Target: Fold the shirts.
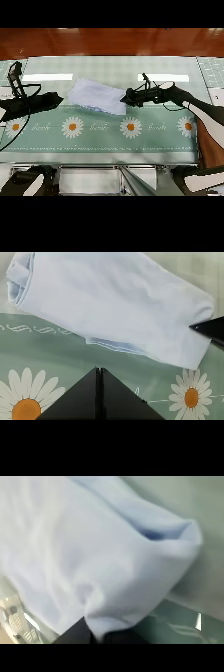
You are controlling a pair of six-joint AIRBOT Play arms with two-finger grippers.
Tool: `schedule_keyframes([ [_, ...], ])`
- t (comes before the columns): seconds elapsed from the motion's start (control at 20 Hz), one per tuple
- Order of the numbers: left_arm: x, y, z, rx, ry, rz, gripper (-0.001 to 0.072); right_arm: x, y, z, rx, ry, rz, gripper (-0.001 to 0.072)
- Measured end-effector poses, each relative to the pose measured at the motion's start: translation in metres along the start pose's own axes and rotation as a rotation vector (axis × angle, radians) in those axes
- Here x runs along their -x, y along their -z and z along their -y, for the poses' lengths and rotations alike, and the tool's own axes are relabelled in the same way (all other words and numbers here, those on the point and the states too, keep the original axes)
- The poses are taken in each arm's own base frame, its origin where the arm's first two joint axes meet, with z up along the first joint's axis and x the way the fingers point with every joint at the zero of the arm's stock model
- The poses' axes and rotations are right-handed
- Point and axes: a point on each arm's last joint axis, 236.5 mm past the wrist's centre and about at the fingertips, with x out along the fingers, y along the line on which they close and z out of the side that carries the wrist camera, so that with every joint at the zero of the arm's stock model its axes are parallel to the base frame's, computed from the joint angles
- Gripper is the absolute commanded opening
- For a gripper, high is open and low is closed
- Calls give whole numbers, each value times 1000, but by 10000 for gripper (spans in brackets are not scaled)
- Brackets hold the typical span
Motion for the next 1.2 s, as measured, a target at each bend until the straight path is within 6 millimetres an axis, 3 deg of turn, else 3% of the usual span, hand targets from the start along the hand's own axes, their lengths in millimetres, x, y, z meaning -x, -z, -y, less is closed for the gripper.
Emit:
schedule_keyframes([
  [0.15, -1, 0, 0, 1, -1, -2, 17, 12, -16, -36, 124, -3, -14, 22],
  [0.3, -1, -2, 0, 2, 0, 6, 17, 41, -41, -88, 257, 5, 0, 21],
  [0.45, -1, -5, 0, 2, 1, 19, 17, 91, -72, -134, 371, 48, 65, 21],
  [0.6, -1, -6, 1, 4, 4, 23, 17, 160, -101, -161, 427, 129, 172, 21],
  [0.7, -1, -6, 2, 9, 11, 23, 17, 211, -113, -167, 415, 168, 256, 21],
  [0.85, -1, -6, 6, 23, 28, 23, 17, 295, -124, -160, 359, 223, 399, 21],
  [1.05, -1, -5, 10, 19, 43, 21, 17, 405, -120, -142, 273, 264, 594, 21],
  [1.2, -1, -5, 11, 9, 47, 20, 17, 468, -105, -114, 185, 308, 689, 21],
])
